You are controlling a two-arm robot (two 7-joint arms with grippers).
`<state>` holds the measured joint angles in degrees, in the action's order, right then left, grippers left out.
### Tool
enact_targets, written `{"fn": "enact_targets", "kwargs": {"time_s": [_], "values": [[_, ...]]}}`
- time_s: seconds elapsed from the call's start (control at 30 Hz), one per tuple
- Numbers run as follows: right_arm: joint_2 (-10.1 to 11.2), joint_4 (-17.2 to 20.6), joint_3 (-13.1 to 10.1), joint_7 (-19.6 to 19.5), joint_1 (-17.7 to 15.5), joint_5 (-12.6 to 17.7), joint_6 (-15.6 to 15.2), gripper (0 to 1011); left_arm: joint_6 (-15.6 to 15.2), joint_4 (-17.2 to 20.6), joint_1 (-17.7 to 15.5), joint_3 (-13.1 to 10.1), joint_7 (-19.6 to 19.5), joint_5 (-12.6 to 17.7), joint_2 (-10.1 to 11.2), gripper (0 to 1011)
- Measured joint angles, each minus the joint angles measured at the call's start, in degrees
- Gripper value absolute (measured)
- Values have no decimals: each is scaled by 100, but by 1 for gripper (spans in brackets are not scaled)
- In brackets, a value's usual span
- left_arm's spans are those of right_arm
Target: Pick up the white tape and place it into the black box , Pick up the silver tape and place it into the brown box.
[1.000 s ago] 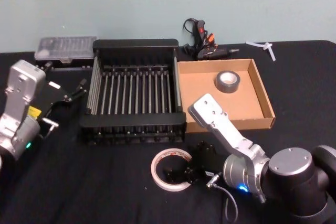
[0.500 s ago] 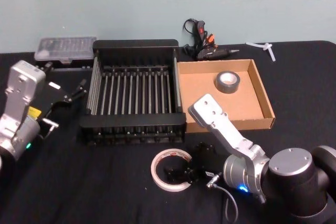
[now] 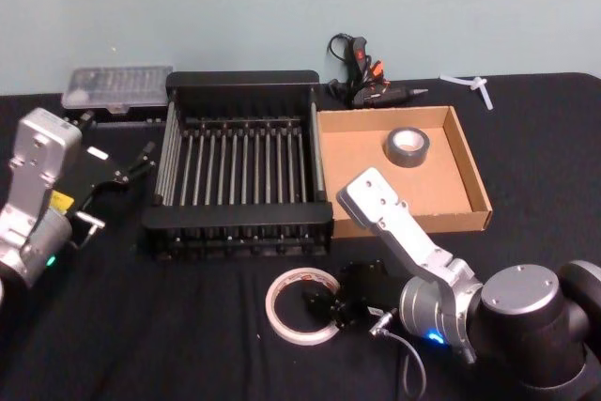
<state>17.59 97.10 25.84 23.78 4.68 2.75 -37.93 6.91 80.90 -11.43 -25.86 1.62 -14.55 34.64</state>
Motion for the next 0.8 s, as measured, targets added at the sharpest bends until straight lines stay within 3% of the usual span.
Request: {"fn": "enact_targets", "kwargs": {"time_s": [0.37, 0.8], "values": [[0, 0, 0, 2, 0, 5, 0, 136, 0, 0, 0, 0, 0, 0, 0, 1001], [0, 0, 1, 0, 0, 9, 1, 98, 0, 0, 0, 0, 0, 0, 0, 1001]]}}
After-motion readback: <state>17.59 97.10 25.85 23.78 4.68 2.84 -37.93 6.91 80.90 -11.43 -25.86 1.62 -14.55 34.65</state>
